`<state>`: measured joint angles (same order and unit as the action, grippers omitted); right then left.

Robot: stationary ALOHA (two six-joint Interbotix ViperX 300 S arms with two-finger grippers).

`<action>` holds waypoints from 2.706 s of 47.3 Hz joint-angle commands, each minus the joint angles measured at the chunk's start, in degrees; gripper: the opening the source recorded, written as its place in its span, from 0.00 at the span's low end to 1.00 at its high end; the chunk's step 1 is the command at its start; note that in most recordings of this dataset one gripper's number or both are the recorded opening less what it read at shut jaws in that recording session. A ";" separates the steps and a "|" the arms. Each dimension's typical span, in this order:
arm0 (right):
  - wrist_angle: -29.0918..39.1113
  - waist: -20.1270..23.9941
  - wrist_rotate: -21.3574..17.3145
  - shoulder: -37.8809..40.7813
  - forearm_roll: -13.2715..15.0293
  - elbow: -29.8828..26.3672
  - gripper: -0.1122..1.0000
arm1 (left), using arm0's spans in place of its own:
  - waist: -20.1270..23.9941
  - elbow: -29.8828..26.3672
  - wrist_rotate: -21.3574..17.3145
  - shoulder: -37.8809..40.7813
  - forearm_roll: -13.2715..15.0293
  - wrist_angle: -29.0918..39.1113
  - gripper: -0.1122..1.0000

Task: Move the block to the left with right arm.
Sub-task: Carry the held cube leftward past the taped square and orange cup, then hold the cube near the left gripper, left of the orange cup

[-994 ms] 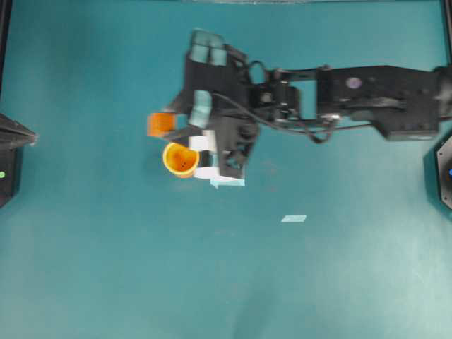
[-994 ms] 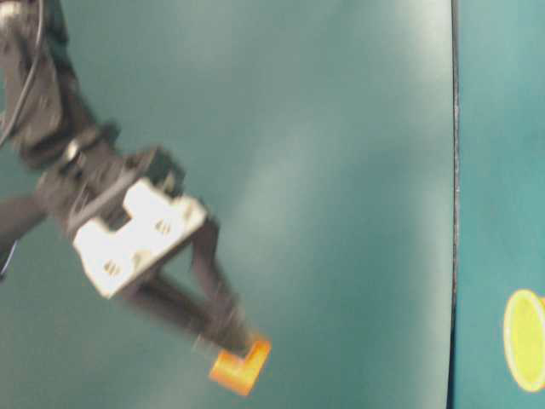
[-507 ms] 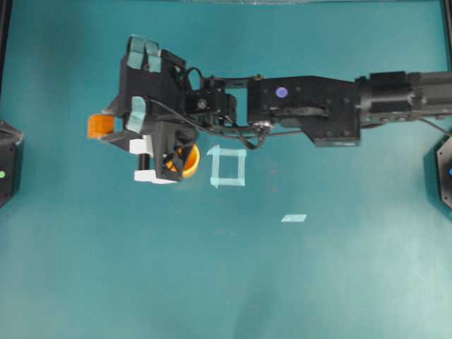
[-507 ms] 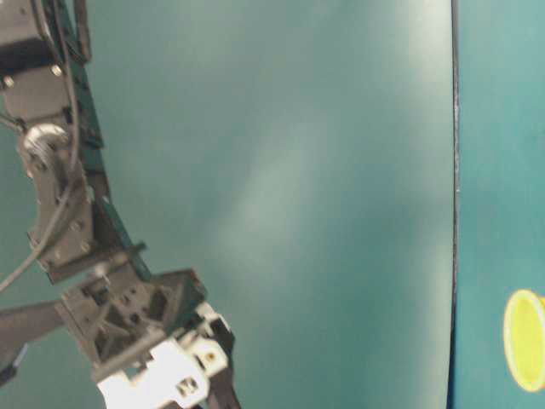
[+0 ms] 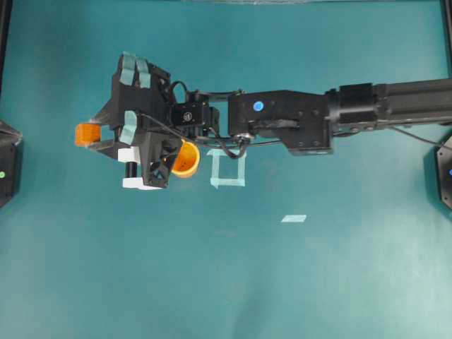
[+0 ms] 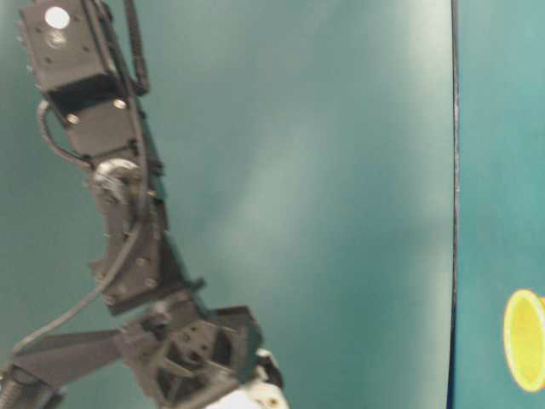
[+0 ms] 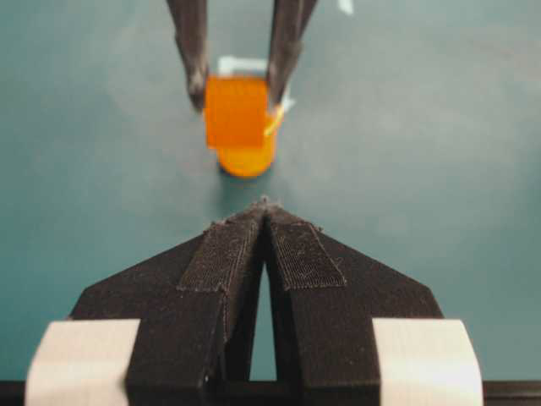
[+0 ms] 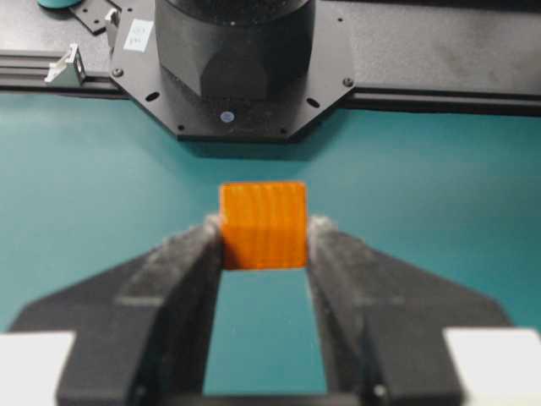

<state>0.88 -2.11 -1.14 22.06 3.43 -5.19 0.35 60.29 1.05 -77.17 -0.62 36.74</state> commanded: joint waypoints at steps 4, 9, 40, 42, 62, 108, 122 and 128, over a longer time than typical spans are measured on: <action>-2.64 0.00 -0.26 0.97 -0.62 -2.90 0.45 | 0.00 -1.93 0.09 0.00 -0.18 -0.26 0.10; -2.55 -0.35 -0.88 2.72 -2.46 -4.75 0.45 | 0.00 -2.02 0.00 -0.09 -0.18 -0.09 0.10; 1.32 -2.99 -7.56 4.92 -3.96 -7.12 0.45 | 0.00 -2.02 -0.09 -0.09 -0.18 0.00 0.10; 1.67 -2.99 -7.56 4.92 -3.96 -7.12 0.44 | 0.00 -2.02 -0.09 -0.09 -0.18 -0.09 0.10; 1.93 -3.08 -7.65 4.92 -3.96 -7.03 0.44 | 0.00 -2.11 0.00 -0.09 -0.18 0.00 0.10; 2.90 -0.79 -7.65 4.92 -3.87 -6.59 0.44 | 0.00 -2.02 0.09 -0.09 -0.18 0.00 0.10; 4.13 0.26 -7.65 4.83 -3.78 -6.50 0.45 | 0.00 -2.02 0.09 -0.09 -0.18 0.09 0.10; 4.13 0.26 -7.65 4.92 -3.78 -6.50 0.44 | 0.00 -2.02 0.09 -0.09 -0.18 0.09 0.10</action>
<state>5.19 -1.93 -8.70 28.48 -0.35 -10.63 0.26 59.85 1.14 -77.61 -0.70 37.00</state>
